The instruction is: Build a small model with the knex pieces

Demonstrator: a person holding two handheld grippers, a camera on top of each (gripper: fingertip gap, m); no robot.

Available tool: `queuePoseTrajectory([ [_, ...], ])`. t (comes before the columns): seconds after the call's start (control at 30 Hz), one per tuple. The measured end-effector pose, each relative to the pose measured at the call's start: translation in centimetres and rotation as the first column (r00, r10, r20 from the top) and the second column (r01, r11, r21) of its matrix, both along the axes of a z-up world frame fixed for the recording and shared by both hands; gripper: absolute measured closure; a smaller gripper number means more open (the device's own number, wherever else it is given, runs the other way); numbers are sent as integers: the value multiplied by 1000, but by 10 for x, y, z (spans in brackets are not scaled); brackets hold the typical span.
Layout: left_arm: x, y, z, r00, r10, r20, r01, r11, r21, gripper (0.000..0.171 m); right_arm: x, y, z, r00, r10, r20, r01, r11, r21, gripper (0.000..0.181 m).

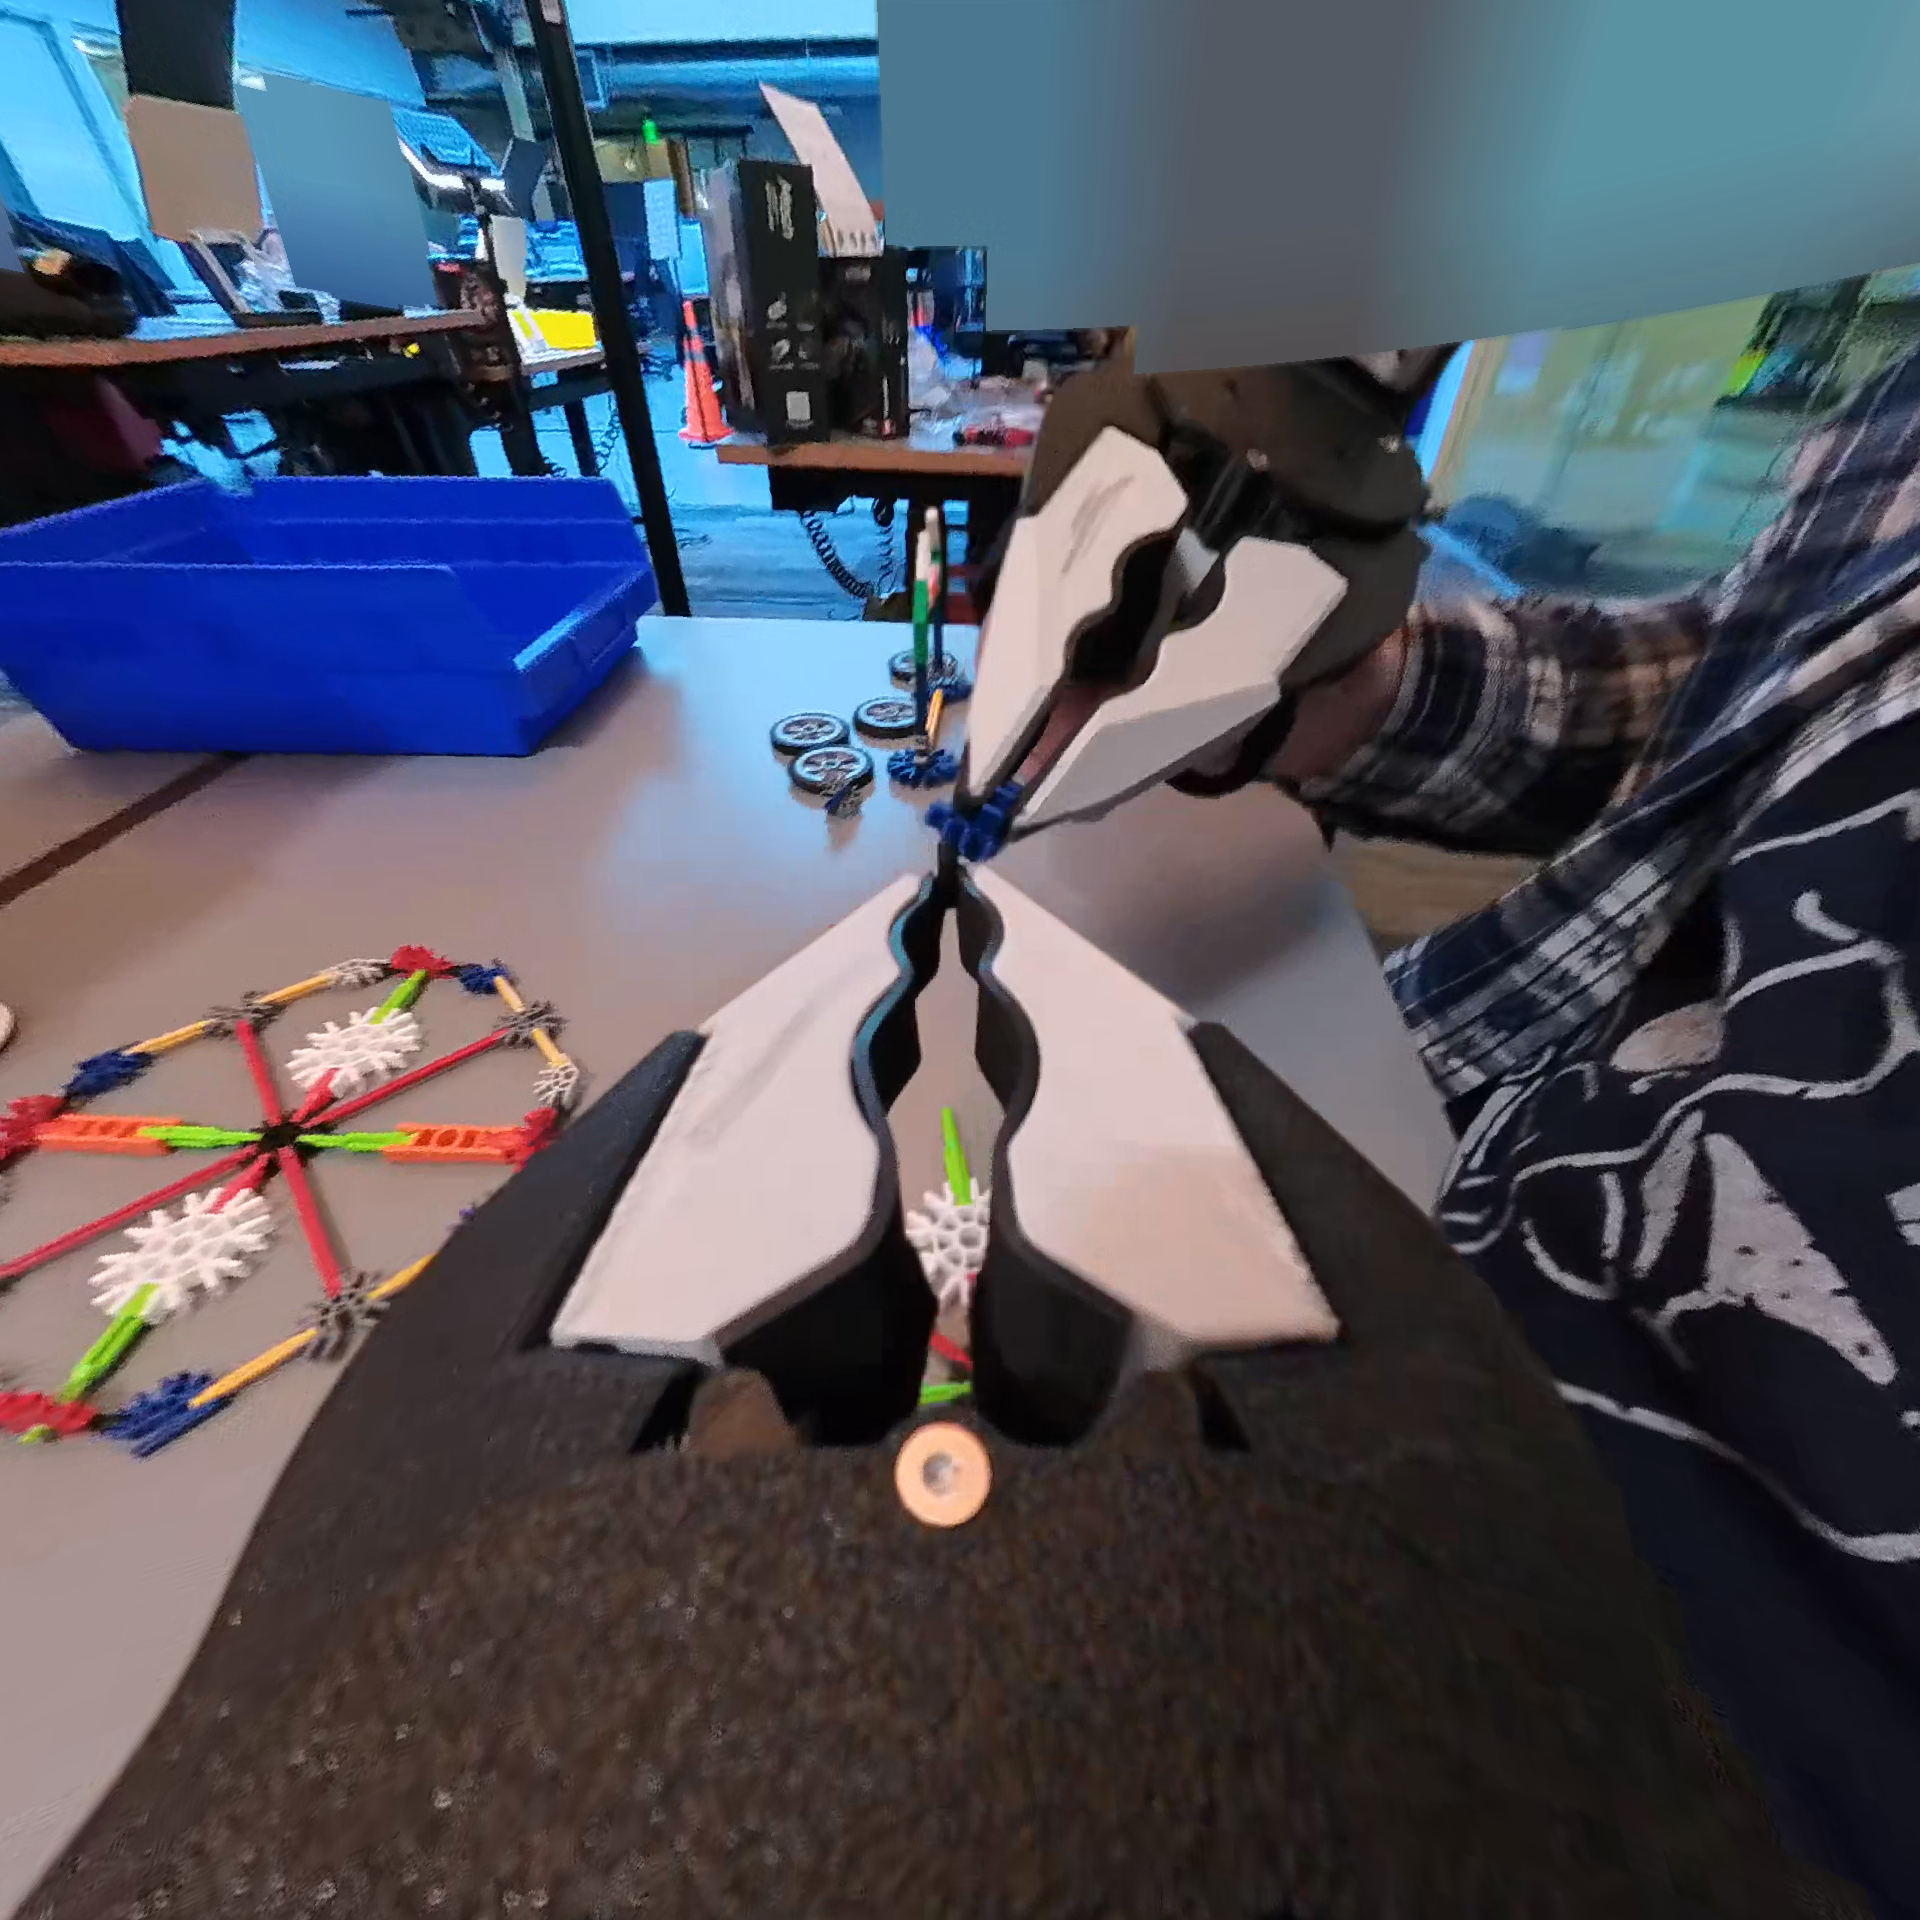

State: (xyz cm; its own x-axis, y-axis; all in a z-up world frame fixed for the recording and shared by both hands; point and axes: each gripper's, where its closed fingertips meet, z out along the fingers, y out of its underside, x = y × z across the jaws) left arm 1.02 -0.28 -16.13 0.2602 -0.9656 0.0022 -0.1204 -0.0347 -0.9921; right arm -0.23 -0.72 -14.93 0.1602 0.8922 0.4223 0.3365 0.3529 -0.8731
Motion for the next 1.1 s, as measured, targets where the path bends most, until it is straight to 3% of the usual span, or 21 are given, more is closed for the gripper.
queuePoseTrajectory([
  [0.17,-2,-1,5,997,-30,72,37,995,-89,171,-3,1,5,998,-67,-17,68,991,114,179],
  [0.3,-3,2,5,993,-39,109,59,982,-180,171,-4,4,4,984,-160,79,127,938,322,179],
  [0.4,-3,4,2,994,-34,103,54,979,-197,171,-7,5,4,974,-190,124,129,913,386,179],
  [0.53,-4,5,-4,1000,-15,-11,13,994,-111,171,-3,5,10,989,-132,66,117,973,197,179],
  [0.6,-10,9,-9,995,13,-95,-18,998,-59,171,6,13,-6,981,-131,145,129,991,22,178],
  [0.67,-20,12,-17,976,53,-213,-50,999,20,170,21,26,-31,953,-167,253,187,981,-55,179],
  [0.73,-29,12,-25,942,93,-323,-63,993,102,170,35,25,-67,911,-125,393,208,962,-175,178],
  [0.83,-40,7,-39,888,132,-441,-65,984,164,170,51,23,-102,872,-96,479,260,922,-288,178],
  [0.97,-51,-1,-60,828,158,-538,-62,979,192,170,59,19,-126,851,-73,520,298,883,-363,176],
  [1.1,-55,-4,-71,799,166,-578,-49,976,212,169,61,16,-131,835,-59,547,326,854,-405,154],
])
